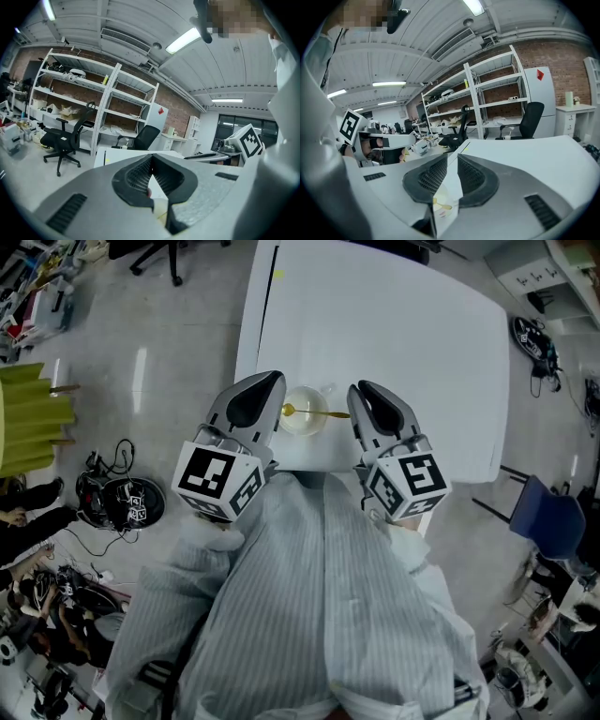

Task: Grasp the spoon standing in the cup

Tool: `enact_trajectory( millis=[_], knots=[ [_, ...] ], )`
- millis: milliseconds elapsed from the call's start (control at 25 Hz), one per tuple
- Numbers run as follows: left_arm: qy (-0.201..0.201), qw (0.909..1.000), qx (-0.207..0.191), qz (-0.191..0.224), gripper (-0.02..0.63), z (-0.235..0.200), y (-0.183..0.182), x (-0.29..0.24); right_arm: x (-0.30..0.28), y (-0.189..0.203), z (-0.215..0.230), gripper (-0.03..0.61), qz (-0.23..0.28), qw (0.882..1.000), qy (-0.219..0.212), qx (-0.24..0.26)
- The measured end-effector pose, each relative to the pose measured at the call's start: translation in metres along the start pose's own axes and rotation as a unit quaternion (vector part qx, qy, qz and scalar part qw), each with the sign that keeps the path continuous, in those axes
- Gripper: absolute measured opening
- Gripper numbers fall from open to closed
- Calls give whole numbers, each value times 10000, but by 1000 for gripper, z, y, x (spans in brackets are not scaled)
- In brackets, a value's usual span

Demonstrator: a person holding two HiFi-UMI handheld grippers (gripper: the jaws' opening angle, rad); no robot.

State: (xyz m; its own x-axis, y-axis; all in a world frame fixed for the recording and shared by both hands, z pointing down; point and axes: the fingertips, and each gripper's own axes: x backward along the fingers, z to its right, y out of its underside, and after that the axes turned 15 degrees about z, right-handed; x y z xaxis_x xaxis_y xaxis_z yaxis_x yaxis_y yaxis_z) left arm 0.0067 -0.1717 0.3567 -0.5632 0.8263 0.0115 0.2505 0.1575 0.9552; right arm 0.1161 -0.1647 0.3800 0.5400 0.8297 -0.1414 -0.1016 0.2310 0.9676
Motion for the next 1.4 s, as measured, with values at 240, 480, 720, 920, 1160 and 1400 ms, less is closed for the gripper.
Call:
enact_trajectory(
  millis=[240, 480, 720, 920, 1160, 1400],
  knots=[
    [45, 9999, 20, -141, 8, 1, 15, 1, 7, 18, 3, 98, -160, 9997, 141, -156],
    [65, 9995, 66, -311, 8, -1, 32, 3, 16, 36, 7, 121, -307, 9986, 293, -320],
    [87, 9988, 94, -475, 8, -2, 49, 4, 22, 59, 9, 129, -483, 9968, 367, -519],
    [70, 9980, 136, -610, 8, -6, 63, 7, 24, 75, 9, 130, -608, 9953, 381, -651],
    [47, 9975, 141, -698, 8, -9, 72, 10, 21, 90, 4, 130, -699, 9929, 340, -900],
    [-22, 9972, 138, -731, 8, -13, 79, 13, 17, 105, -1, 129, -765, 9902, 288, -1132]
  ],
)
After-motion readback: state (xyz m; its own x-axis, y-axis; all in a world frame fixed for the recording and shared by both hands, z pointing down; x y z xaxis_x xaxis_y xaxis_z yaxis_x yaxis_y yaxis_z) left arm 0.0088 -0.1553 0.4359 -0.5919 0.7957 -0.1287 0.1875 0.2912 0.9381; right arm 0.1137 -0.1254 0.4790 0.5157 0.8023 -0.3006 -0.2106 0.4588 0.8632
